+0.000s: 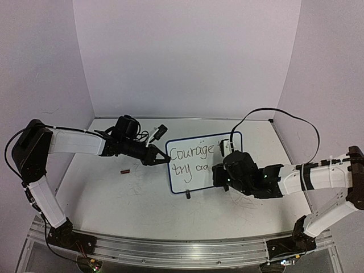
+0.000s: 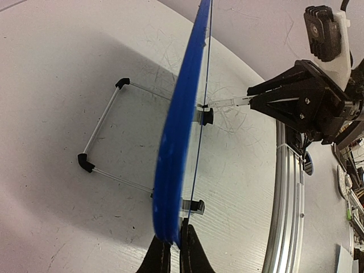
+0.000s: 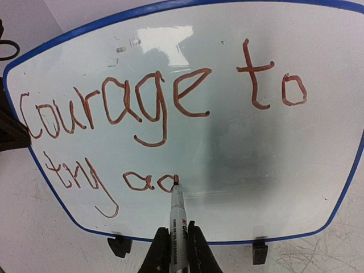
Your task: Write a sentence on the whiteboard
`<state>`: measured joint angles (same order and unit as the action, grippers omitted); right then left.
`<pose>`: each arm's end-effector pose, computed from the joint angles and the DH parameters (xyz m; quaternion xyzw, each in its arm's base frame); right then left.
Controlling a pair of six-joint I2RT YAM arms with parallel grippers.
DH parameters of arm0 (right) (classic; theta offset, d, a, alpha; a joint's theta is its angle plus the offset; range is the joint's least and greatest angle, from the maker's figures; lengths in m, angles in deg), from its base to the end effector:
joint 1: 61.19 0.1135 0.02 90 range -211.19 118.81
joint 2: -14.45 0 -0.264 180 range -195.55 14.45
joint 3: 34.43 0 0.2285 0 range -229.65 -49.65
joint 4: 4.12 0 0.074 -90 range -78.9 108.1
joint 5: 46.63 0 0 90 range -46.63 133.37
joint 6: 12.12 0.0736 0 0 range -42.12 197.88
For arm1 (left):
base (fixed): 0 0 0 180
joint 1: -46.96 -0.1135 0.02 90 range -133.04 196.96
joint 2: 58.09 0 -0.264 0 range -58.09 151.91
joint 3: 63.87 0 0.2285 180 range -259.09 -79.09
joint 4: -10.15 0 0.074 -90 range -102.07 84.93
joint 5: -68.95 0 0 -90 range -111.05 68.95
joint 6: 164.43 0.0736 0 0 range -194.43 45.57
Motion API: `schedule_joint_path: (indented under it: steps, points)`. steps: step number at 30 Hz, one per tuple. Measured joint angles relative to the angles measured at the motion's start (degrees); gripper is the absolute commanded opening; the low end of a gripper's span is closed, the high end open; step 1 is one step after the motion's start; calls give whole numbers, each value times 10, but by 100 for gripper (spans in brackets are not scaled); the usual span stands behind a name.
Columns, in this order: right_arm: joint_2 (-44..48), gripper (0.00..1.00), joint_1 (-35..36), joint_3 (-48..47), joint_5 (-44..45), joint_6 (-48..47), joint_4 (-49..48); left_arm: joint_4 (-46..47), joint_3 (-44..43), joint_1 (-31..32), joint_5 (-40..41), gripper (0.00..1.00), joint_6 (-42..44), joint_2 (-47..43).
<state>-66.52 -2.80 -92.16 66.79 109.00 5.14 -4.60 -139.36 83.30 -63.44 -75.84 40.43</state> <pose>0.1863 0.2469 0.2080 -0.1075 0.8573 0.2052 0.4597 0.2693 -0.2597 0.2066 0.4030 0.7509 -0.4399 0.2832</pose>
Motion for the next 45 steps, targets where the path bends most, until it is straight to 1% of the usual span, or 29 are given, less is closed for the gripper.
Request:
schedule_joint_path:
  steps: [23,33,35,41,45]
  points:
    - [-8,0,4,14,-25,12,4,0,0,0,0,0,1,0]
    - [-25,0,8,-15,-40,-3,-1,0,0,0,0,0,1,0]
    - [-17,0,8,-12,-42,-2,-1,0,0,0,0,0,1,0]
    - [64,0,5,30,-39,4,0,0,0,0,-1,0,1,0]
    - [68,0,-6,33,-27,12,1,0,0,0,-1,0,1,0]
